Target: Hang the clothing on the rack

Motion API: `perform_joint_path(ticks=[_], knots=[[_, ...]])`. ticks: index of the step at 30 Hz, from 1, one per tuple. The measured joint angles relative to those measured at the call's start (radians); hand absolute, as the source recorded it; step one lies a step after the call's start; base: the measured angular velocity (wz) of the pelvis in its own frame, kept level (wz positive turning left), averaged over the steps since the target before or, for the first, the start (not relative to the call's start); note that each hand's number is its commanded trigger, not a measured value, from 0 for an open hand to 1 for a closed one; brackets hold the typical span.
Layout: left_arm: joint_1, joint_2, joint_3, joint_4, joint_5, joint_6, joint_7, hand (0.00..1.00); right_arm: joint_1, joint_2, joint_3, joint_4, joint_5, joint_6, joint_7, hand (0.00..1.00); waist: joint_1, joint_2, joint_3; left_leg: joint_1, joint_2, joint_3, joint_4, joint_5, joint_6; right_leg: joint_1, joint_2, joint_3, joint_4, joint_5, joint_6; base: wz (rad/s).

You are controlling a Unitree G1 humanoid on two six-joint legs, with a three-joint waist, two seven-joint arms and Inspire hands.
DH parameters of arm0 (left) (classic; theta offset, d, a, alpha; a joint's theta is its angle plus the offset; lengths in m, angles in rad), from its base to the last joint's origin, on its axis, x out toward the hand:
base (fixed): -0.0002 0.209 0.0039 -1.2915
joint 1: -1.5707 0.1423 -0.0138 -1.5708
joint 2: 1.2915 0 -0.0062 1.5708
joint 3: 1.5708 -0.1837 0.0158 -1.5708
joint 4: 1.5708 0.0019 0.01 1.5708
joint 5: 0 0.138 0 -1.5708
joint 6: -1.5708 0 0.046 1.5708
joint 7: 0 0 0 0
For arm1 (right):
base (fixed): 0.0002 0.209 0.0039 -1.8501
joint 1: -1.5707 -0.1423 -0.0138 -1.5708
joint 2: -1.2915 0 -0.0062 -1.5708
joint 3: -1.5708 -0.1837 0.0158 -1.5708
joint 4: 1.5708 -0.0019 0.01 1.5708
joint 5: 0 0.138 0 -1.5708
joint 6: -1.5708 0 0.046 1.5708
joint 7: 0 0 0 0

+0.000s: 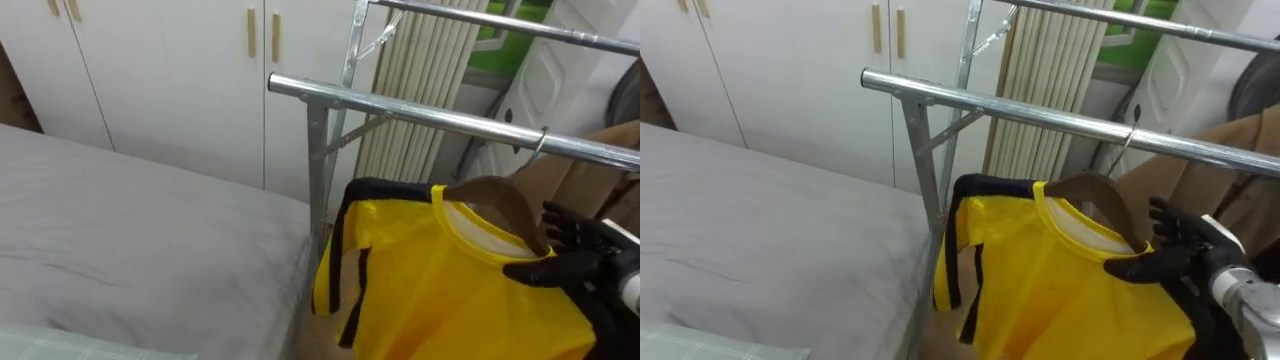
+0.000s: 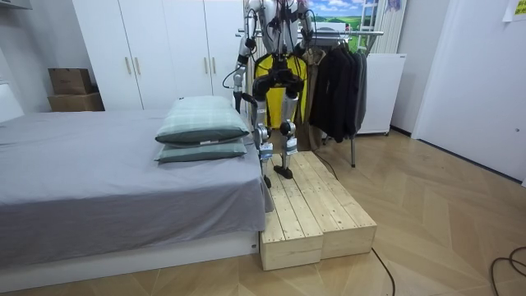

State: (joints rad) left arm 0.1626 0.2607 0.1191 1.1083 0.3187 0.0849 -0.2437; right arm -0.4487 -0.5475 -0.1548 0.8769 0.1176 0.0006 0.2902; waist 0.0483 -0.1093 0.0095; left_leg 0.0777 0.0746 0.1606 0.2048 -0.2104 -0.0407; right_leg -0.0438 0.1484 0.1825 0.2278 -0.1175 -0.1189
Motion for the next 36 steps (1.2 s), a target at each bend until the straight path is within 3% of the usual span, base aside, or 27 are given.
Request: perform_joint_path(ticks=[6,12,25,33,36], knots=[[0.014,0.0,0.001,0.0,0.0,-0.001,0.016,0.0,0.005,-0.007,-0.027,-0.046,0.0,-0.012,-0.072,0.0,-0.044,-0.003,-0.0025,-0.003,0.001,0.004,0.0,0.0,0.0,-0.001,0.002,0.007,-0.005,0.003,0.002,-0.01],[0.025,0.0,0.006,0.0,-0.001,-0.013,0.017,0.0,0.066,-0.007,-0.05,-0.118,0.01,-0.046,-0.115,0.0,-0.051,-0.002,-0.0062,-0.003,0.004,0.023,0.001,0.0,0.0,-0.008,0.003,0.009,-0.003,0.005,0.0,-0.08],[0.037,-0.001,0.007,0.0,-0.002,-0.021,0.019,0.0,0.087,-0.007,-0.074,-0.12,0.095,-0.057,-0.169,0.0,-0.074,0.004,-0.009,0.008,0.007,0.049,0.0,0.0,0.0,-0.015,0.014,0.042,0.01,0.007,-0.002,-0.08],[0.061,-0.006,0.025,-0.023,-0.001,-0.021,0.019,0.0,0.262,0.0,-0.109,-0.223,0.159,-0.056,-0.196,0.0,-0.077,0.005,-0.0087,0.019,0.007,0.059,-0.002,0.0,0.0,-0.008,0.017,0.059,0.012,0.006,-0.001,-0.05],[0.063,-0.008,0.025,-0.023,-0.001,-0.021,0.019,0.0,0.334,0.023,-0.128,-0.223,0.155,-0.056,-0.205,0.0,-0.08,0.008,-0.0067,0.02,0.007,0.062,-0.003,0.0,0.0,-0.008,0.018,0.061,0.012,0.004,0.002,-0.02]])
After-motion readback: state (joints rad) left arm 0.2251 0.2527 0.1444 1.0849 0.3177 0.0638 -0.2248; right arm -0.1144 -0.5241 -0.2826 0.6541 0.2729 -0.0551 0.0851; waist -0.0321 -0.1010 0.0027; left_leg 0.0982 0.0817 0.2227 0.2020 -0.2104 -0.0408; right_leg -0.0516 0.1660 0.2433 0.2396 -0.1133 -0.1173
